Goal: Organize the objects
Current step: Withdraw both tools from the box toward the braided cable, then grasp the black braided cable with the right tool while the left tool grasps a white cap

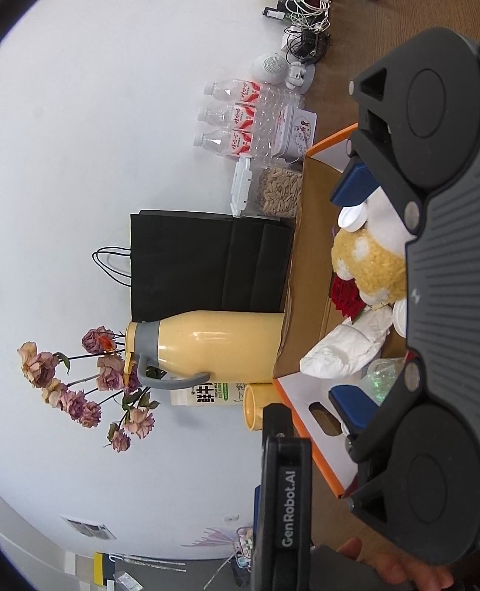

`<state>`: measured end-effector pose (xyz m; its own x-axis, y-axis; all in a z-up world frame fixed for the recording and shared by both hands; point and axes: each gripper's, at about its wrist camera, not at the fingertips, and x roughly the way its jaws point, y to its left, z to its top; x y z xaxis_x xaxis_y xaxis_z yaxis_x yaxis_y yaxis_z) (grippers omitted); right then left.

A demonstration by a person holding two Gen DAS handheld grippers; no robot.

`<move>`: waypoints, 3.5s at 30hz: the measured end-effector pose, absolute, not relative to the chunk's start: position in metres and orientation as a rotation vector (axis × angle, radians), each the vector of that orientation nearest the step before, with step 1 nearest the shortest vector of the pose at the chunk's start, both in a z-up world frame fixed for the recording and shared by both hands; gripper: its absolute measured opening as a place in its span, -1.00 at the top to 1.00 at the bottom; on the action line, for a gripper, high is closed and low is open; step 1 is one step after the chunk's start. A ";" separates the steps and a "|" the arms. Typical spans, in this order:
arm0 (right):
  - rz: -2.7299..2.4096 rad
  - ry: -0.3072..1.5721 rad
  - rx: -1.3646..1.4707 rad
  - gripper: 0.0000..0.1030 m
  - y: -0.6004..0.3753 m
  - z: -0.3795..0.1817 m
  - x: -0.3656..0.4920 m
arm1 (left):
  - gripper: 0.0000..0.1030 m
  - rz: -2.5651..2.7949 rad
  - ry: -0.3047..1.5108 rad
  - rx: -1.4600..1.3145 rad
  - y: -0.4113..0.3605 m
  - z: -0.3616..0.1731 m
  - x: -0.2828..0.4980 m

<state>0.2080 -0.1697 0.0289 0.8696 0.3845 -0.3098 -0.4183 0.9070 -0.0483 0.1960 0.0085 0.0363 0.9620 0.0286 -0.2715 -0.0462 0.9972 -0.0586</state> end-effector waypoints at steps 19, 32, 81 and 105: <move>0.464 0.378 -0.186 -1.00 -0.190 0.025 0.179 | -1.00 0.038 0.317 -0.030 0.019 0.039 0.160; 0.459 0.499 -0.201 -1.00 -0.199 -0.003 0.155 | -1.00 0.054 0.356 -0.035 0.025 0.039 0.130; 0.796 0.650 -0.253 -0.80 -0.194 -0.035 0.190 | -0.14 -0.238 0.623 0.217 -0.068 -0.018 0.178; 0.722 0.557 -0.289 -0.78 -0.191 -0.032 0.170 | 0.81 -0.177 0.540 0.057 -0.016 -0.003 0.148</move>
